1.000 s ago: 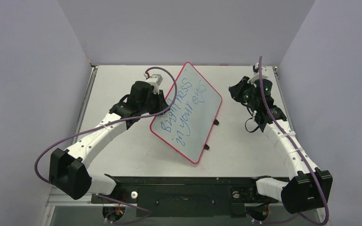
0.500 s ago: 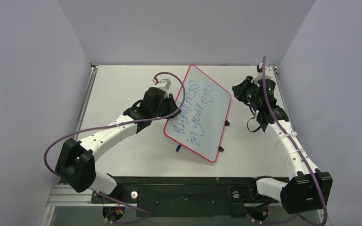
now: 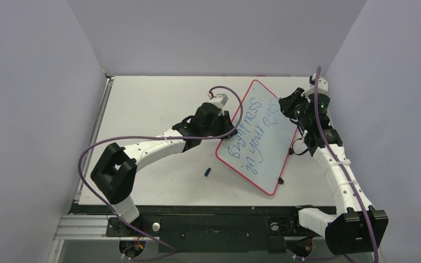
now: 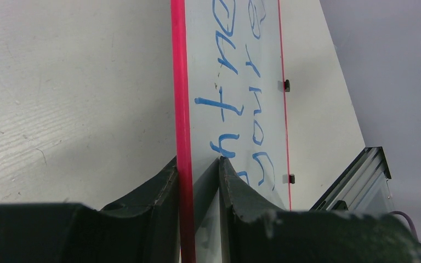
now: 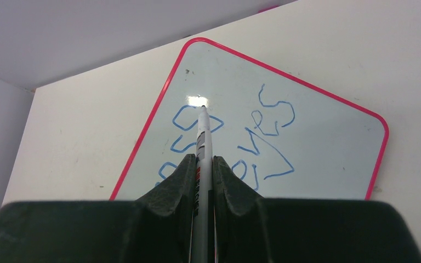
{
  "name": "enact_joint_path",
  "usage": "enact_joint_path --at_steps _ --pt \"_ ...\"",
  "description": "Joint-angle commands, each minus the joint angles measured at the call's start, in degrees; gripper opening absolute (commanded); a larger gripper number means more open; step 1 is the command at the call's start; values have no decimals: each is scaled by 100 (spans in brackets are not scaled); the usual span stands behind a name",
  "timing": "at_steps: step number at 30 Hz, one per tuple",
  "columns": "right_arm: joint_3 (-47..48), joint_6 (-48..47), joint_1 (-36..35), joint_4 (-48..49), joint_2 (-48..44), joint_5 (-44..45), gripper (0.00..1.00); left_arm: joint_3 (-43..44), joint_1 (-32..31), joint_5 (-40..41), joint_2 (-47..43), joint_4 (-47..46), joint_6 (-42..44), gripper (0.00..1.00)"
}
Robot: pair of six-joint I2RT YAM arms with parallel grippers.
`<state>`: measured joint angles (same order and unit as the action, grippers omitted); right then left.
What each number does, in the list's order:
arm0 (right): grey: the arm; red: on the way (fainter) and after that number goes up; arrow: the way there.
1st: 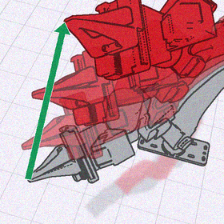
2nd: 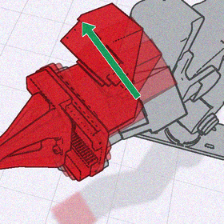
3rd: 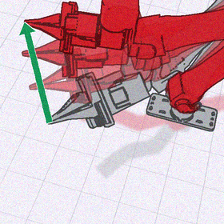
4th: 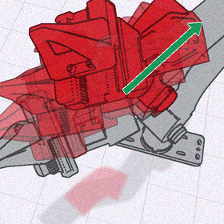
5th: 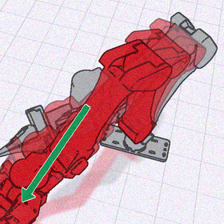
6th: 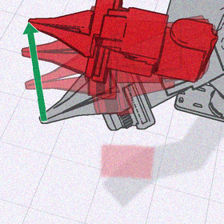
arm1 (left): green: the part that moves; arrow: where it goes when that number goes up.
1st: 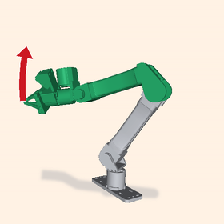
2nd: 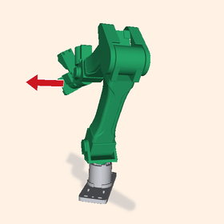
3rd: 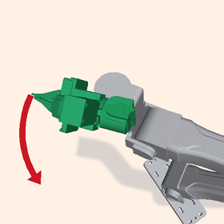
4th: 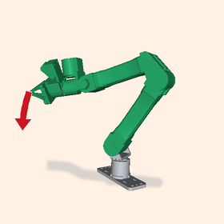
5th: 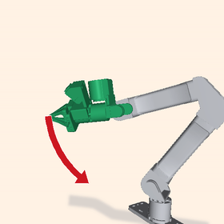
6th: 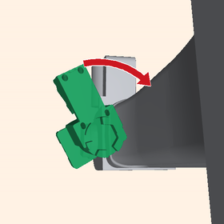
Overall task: Write a sentence on the whiteboard
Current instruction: Place the whiteboard on the whiteboard stand.
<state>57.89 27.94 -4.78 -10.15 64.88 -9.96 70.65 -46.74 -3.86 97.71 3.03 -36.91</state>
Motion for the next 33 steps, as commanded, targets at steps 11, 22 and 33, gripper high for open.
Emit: enact_joint_path --at_steps 11,22,33 --pt "-98 106 63 272 -100 141 0 -141 -538 -565 113 2035 916 7" --pt "-120 106 85 288 -73 130 0 -74 -586 -469 58 2082 967 21" --pt "-163 115 93 326 -52 96 0 -95 -582 -390 -107 2052 964 40"
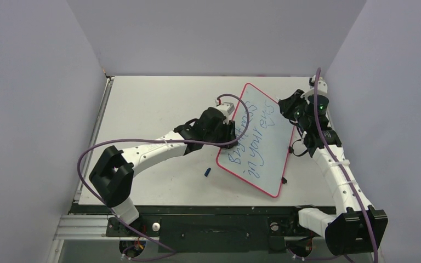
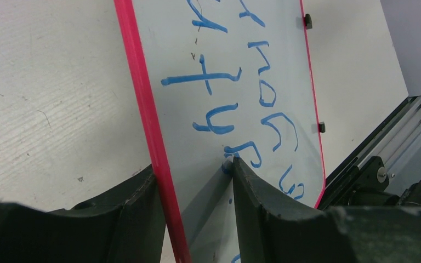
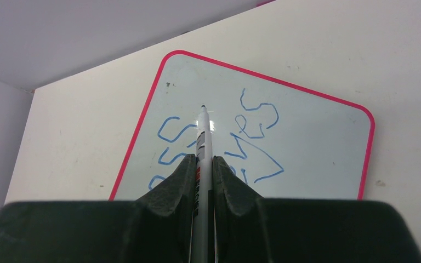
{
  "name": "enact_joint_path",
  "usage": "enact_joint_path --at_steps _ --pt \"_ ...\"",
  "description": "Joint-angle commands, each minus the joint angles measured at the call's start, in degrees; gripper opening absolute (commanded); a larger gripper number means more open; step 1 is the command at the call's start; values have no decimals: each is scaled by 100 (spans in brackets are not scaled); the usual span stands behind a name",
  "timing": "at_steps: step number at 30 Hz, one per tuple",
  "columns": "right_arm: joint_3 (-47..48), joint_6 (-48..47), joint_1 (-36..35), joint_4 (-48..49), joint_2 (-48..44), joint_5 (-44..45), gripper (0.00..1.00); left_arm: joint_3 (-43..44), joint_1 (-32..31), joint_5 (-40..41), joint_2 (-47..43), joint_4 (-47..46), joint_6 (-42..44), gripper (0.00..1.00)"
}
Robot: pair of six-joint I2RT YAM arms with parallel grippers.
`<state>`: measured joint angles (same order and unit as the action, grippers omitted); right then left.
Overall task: Write a sentence on the whiteboard
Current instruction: Place the whiteboard on the whiteboard stand.
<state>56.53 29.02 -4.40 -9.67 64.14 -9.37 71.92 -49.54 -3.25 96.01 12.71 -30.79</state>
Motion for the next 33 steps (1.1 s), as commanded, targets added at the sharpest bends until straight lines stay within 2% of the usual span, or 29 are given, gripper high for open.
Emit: enact_joint_path --at_steps 1,5,19,33 --pt "-32 8 54 275 25 38 0 -213 -302 -454 61 1082 353 40" --pt "-44 8 54 282 33 31 0 -118 -303 -448 56 1112 366 42" --pt "-41 3 54 282 42 5 0 350 -302 -135 -197 1557 517 57" --pt "-31 -2 54 282 58 -35 0 1039 -238 193 -876 2247 652 60"
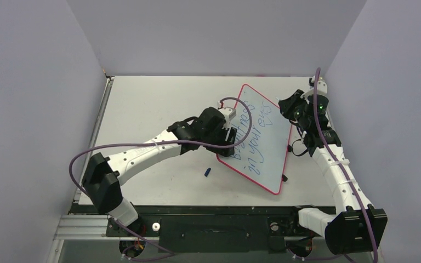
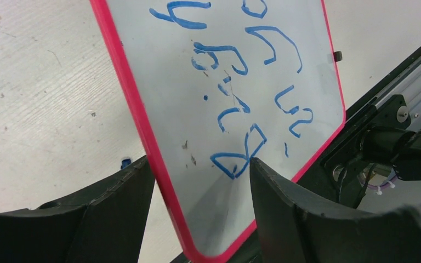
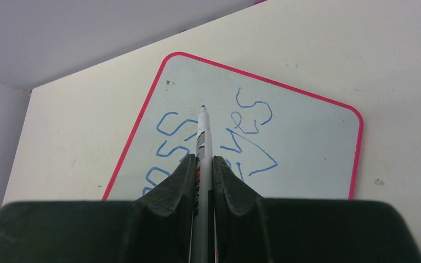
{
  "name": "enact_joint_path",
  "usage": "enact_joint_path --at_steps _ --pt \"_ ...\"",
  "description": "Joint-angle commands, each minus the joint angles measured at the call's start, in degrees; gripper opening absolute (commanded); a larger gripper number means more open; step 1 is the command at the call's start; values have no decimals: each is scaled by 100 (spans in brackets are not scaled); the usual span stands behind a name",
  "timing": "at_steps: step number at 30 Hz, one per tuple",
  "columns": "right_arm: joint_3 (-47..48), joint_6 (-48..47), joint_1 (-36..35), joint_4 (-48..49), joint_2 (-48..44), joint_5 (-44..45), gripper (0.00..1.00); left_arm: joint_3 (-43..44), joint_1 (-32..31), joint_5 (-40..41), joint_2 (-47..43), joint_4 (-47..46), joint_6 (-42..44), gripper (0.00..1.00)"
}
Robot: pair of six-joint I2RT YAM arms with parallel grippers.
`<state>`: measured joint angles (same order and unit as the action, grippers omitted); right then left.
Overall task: Write a sentence on the whiteboard
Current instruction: Place the whiteboard on the whiteboard stand.
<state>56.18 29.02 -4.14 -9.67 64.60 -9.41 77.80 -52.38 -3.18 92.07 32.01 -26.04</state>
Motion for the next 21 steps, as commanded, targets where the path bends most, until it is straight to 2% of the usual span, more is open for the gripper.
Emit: enact_joint_path --at_steps 1,8,12,16,21 --pt "2 -1 28 282 12 -36 0 480 49 197 -516 388 198 60" --pt "7 -1 30 286 31 -59 0 633 61 262 -891 871 233 61" --pt "31 18 28 275 -1 -115 0 541 91 926 -1328 1421 303 61" --pt "81 80 30 274 -68 -213 0 -30 167 1496 -1886 1637 349 60" --pt "179 185 7 264 -115 -381 0 -1248 148 1468 -2379 1187 465 58"
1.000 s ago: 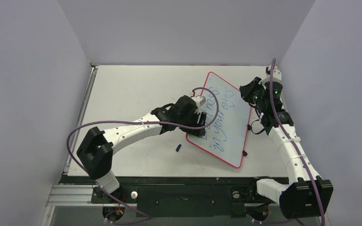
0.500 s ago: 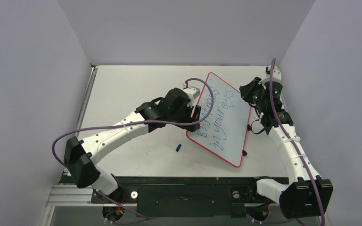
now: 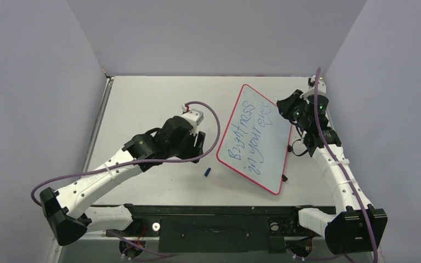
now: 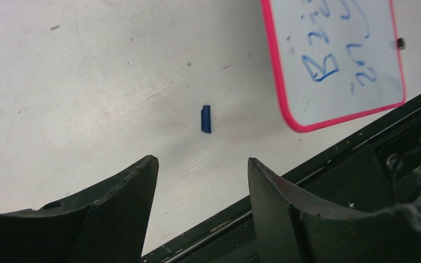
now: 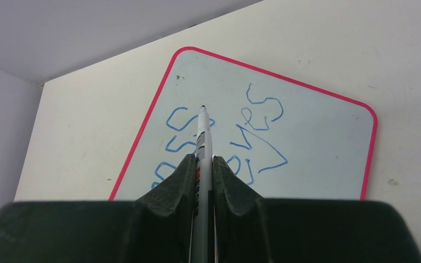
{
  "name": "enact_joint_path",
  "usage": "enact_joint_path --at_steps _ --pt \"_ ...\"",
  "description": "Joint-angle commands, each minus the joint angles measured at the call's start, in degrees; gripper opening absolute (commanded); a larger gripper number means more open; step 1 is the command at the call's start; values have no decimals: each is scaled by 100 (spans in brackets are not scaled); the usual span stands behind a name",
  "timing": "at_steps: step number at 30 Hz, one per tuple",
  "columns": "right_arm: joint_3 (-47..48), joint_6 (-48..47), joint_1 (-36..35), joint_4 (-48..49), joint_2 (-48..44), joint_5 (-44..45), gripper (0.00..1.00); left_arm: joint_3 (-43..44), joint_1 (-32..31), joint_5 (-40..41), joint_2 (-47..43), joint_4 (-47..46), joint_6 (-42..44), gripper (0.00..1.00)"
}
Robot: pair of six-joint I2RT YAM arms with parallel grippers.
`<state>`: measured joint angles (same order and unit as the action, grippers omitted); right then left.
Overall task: Write a sentence on the whiteboard
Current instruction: Place the whiteboard on the whiteboard stand, then close the whiteboard marker at the center of the board.
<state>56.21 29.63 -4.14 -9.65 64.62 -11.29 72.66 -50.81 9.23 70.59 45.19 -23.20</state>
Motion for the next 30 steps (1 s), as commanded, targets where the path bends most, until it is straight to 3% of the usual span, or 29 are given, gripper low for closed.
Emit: enact_joint_path --at_steps 1,9,17,22,30 --pt "201 129 4 253 -134 -217 0 -863 -22 188 -247 -302 194 57" --pt "243 62 -8 99 -253 -179 0 -2377 -197 178 -430 -1947 584 54" --pt "239 44 -8 70 -270 -176 0 -3271 -280 11 68 -3696 1216 53" --pt "273 43 -8 74 -250 -188 0 -3545 -281 -134 524 -4757 1396 52" --pt "269 35 -4 84 -215 -201 0 -3472 -281 -253 1141 -5202 1461 49"
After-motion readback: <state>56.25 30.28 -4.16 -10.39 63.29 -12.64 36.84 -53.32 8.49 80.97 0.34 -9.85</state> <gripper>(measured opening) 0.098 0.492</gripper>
